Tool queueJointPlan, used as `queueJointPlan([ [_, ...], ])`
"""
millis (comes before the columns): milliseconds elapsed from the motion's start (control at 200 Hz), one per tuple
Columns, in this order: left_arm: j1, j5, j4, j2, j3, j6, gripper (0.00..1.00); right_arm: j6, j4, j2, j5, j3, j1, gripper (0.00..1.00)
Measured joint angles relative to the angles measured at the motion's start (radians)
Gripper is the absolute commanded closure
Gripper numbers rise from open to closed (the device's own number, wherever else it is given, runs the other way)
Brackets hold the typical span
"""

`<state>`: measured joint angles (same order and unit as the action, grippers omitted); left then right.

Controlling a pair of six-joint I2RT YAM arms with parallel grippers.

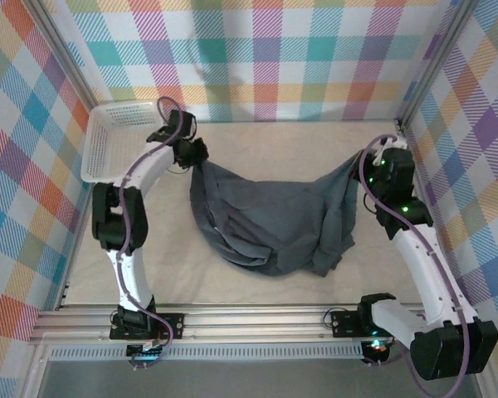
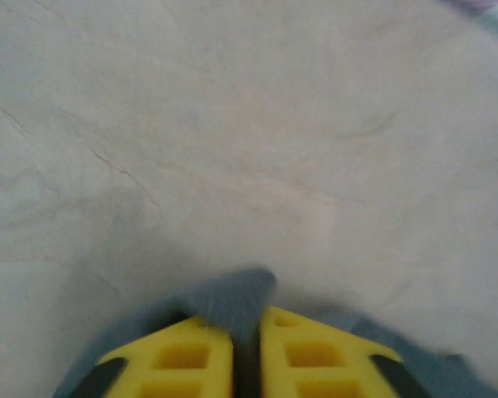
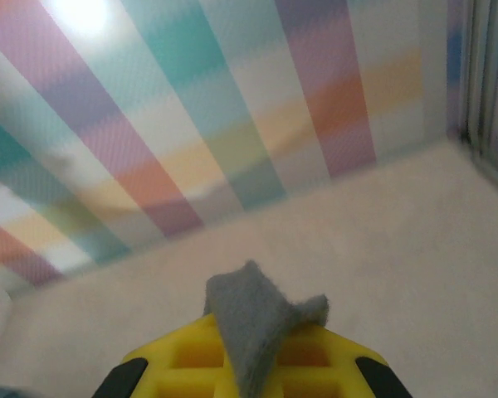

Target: Fold the inside-out t-shirt

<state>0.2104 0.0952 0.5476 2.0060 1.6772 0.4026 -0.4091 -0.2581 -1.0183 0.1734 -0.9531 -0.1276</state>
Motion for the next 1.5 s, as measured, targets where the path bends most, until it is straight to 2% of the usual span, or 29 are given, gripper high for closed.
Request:
queueJointPlan([
  [135,0.011,-0.045,0.040,0.058,0.071,-0.031,0.66,-0.010,-0.011,-0.015,-0.026,0.030,0.002,1.00],
  [300,0.053,-0.192,0.182,-0.006,0.123,-0.032,0.69,-0.010,-0.006,-0.018,-0.060,0.030,0.003,1.00],
  [460,0.216,-0.319,0.378,-0.060,0.131,-0.017,0.71,-0.018,-0.004,-0.032,-0.098,0.030,0.003,1.00],
  [575,0.339,-0.383,0.503,0.002,0.156,-0.006,0.69,-0.018,-0.004,-0.050,-0.124,0.029,0.003,1.00],
  [650,0.387,-0.404,0.552,0.070,0.178,-0.002,0.66,-0.017,-0.005,-0.053,-0.136,0.029,0.003,1.00],
  [865,0.397,-0.459,0.629,0.257,0.219,-0.008,0.64,-0.009,-0.007,-0.041,-0.149,0.029,0.003,1.00],
  [1035,0.396,-0.501,0.635,0.282,0.221,-0.043,0.53,0.004,-0.007,-0.018,-0.151,0.029,0.003,1.00],
  [1145,0.396,-0.500,0.628,0.284,0.228,-0.074,0.51,0.005,-0.008,-0.019,-0.158,0.029,0.003,1.00],
  [1280,0.396,-0.497,0.629,0.290,0.231,-0.093,0.56,0.005,-0.009,-0.019,-0.160,0.029,0.003,1.00],
  [1500,0.388,-0.529,0.630,0.297,0.213,-0.107,0.77,0.006,-0.009,-0.019,-0.164,0.029,0.003,1.00],
])
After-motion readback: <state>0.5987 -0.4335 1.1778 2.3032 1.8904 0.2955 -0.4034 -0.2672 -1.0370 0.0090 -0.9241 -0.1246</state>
